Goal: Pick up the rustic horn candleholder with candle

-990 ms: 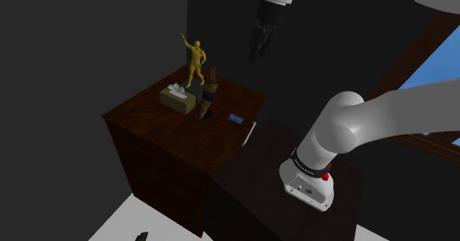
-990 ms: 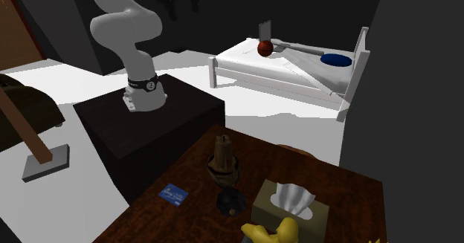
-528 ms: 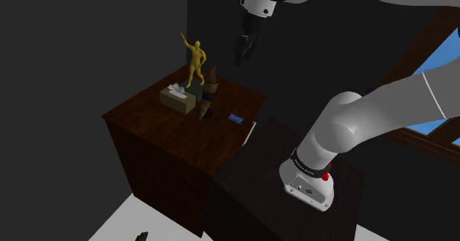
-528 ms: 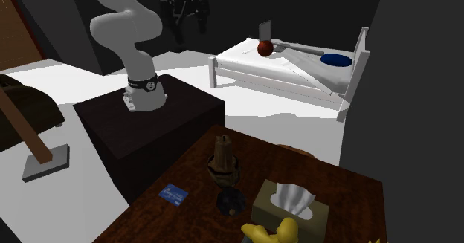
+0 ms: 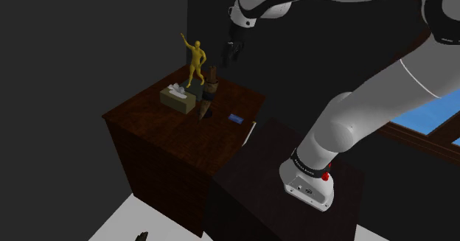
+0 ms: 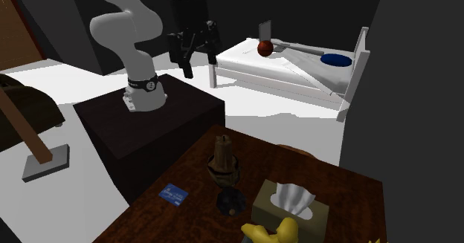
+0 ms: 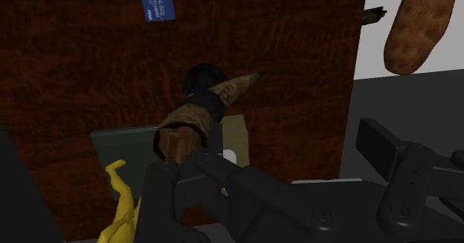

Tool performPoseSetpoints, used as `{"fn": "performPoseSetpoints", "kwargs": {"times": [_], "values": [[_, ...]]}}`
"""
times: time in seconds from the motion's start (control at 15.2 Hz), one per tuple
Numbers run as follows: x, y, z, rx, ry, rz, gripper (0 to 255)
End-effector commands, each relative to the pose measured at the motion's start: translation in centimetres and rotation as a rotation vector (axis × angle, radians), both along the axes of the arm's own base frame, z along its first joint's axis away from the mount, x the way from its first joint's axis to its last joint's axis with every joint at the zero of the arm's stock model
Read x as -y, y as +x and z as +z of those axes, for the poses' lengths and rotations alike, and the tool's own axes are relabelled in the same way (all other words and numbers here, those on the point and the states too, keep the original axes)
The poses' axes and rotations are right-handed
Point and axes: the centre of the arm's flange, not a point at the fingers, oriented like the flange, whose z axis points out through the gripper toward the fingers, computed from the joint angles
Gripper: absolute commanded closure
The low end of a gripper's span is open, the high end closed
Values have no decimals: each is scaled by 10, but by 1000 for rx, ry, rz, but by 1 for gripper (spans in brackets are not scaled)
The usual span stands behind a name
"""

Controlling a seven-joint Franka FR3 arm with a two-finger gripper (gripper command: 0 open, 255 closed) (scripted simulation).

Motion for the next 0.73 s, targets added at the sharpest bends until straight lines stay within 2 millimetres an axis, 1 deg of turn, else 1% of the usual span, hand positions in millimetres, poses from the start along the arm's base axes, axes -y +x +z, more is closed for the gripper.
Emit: {"fn": "performPoseSetpoints", "kwargs": {"times": [0.0, 0.66], "values": [[7, 19, -13, 15, -6, -2, 0], [56, 113, -74, 81, -35, -14, 0]]}}
